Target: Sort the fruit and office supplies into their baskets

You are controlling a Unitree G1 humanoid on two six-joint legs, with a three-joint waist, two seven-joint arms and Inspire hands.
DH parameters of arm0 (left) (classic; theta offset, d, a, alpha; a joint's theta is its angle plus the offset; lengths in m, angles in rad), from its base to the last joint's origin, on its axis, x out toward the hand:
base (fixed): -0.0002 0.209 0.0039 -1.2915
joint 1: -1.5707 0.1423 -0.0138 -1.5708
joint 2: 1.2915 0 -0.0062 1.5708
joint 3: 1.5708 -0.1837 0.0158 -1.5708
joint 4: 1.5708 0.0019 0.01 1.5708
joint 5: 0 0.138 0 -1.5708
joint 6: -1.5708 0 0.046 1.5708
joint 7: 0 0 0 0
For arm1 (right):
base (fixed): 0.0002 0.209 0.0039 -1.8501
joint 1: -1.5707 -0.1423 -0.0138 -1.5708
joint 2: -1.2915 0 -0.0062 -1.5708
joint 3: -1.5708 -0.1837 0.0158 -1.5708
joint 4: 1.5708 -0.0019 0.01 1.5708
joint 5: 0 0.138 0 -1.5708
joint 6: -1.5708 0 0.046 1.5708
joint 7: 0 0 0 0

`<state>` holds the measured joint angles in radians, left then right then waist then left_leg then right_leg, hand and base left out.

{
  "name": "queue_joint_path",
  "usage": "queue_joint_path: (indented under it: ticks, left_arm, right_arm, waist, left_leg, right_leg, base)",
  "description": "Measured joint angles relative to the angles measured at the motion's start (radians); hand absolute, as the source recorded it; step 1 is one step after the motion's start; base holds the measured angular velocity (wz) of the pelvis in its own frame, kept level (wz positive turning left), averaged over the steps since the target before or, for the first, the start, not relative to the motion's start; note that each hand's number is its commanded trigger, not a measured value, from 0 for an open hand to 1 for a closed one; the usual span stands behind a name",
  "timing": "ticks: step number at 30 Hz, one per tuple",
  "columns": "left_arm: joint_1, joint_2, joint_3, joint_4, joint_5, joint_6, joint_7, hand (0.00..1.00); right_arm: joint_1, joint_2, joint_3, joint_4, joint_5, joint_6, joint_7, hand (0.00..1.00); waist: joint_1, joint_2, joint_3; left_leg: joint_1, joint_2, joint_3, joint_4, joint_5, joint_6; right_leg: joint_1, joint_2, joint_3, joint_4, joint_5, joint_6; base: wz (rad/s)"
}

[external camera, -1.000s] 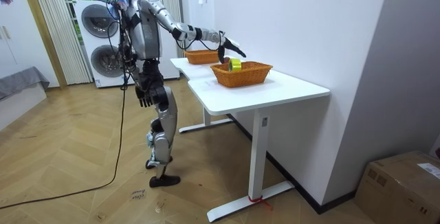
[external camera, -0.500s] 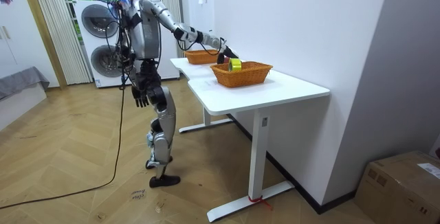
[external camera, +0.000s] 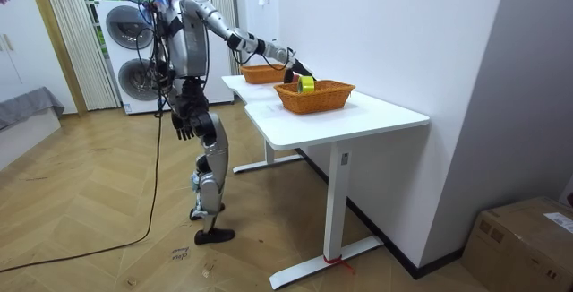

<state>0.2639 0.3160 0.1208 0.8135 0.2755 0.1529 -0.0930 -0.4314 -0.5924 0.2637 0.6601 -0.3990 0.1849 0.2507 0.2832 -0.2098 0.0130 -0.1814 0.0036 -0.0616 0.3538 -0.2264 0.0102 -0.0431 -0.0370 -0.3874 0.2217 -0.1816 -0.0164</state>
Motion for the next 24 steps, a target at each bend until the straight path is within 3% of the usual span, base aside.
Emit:
queue_joint_path:
  ticks: [10,17,24]
  left_arm:
    - [-0.006,0.011,-0.031,-0.002,-0.007,0.001,-0.002,0.0]
    - [-0.024,0.011,-0.066,-0.002,-0.009,0.015,-0.007,0.0]
    - [-0.036,0.012,-0.069,0.007,-0.01,0.036,-0.042,0.0]
  right_arm:
    - [-0.085,-0.008,0.028,0.081,0.003,0.001,0.001,0.0]
    - [-0.119,-0.022,0.03,0.151,0.062,0.005,0.024,0.0]
    - [-0.161,-0.04,0.031,0.238,0.099,0.025,0.111,0.0]
  waist:
    - [0.001,0.008,0.0104]
    - [0.015,0.01,0.0107]
    - [0.023,0.009,0.0103]
  left_leg:
    - [-0.041,0.004,-0.001,0.021,-0.001,-0.001]
    - [-0.055,0.005,-0.009,0.027,0.0,-0.001]
    - [-0.061,0.005,-0.025,0.028,0.001,-0.003]
  right_leg:
    - [-0.032,0.004,0.0,0.001,0.009,-0.005]
    - [-0.043,0.005,-0.006,0.001,0.014,-0.006]
    - [-0.042,0.004,-0.031,-0.001,0.014,-0.006]
  base:
    - [0.0]
    - [0.0]
    - [0.07]
